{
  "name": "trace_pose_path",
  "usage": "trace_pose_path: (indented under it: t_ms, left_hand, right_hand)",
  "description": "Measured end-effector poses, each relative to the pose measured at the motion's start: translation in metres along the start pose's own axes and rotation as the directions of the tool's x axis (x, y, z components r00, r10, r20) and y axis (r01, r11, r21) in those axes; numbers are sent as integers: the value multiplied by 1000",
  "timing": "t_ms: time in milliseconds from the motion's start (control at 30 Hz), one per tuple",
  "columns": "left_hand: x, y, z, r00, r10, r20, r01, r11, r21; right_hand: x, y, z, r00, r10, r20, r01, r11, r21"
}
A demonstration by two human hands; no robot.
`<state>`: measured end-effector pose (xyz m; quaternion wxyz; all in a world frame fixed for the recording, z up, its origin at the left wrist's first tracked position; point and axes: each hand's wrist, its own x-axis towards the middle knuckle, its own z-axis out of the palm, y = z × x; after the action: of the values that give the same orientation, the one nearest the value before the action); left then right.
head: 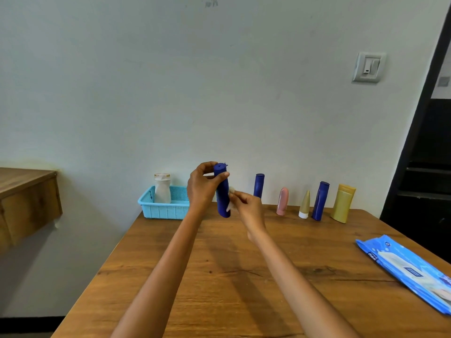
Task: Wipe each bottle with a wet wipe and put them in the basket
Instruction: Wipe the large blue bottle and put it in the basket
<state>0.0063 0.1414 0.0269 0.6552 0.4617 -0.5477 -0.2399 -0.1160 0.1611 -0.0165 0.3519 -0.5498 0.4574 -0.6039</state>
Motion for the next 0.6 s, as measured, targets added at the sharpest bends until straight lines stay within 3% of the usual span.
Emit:
trace_pose_path:
  t_ms: [167, 300, 467, 600]
  left_hand:
    - [-3, 6, 1, 997, -37, -64, 41, 997, 64]
    - [-6, 8, 4, 996, -83, -32, 86, 992, 92]
    - [-10, 8, 9, 985, -131, 114, 133, 991, -10]
    - [-9, 20, -1, 924, -84, 373, 88, 996, 6]
  right_hand:
    - [5, -17, 11, 967, -255, -11, 251, 955, -155]
    - [7, -21, 10, 944, -331, -8, 322, 924, -207]
    - [13, -18, 4, 959, -283, -27, 270, 938, -217]
    - [13, -19, -11, 994, -107, 4, 107, 990, 89]
